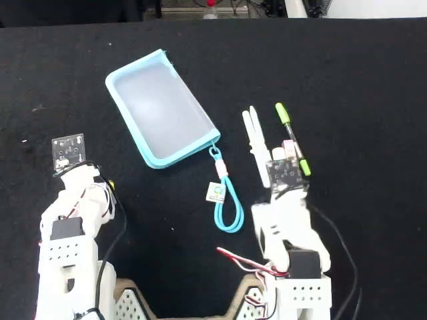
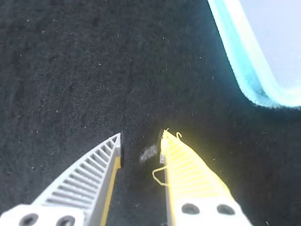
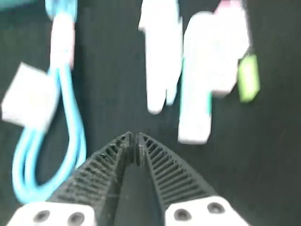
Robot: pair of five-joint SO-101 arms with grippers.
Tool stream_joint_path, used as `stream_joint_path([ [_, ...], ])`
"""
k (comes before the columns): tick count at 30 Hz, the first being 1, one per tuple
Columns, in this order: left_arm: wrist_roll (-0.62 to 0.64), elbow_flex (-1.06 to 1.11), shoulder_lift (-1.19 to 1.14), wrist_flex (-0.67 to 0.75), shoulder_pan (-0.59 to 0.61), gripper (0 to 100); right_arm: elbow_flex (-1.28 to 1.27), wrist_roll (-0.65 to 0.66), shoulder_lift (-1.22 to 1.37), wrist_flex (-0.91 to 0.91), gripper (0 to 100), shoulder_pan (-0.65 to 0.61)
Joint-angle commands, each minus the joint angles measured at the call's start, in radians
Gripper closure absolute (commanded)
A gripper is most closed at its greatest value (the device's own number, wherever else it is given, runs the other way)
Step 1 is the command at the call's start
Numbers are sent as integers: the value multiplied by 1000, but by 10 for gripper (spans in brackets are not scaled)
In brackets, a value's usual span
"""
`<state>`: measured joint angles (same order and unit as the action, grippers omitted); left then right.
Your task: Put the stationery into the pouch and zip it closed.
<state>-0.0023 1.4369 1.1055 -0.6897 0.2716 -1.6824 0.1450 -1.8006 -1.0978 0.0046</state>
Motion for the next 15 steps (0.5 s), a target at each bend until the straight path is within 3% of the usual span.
stream_joint_path([
  [1, 9, -35, 8, 17, 4, 855, -2, 2, -94, 235, 983, -8],
  [4, 9, -31, 8, 15, 5, 855, -2, 12, -94, 310, 983, -8],
  [9, 8, 4, 8, 57, 10, 855, 70, 213, -94, 359, 983, -9],
  [15, 6, 8, 8, 61, 10, 858, 343, 224, -93, 60, 983, -9],
])
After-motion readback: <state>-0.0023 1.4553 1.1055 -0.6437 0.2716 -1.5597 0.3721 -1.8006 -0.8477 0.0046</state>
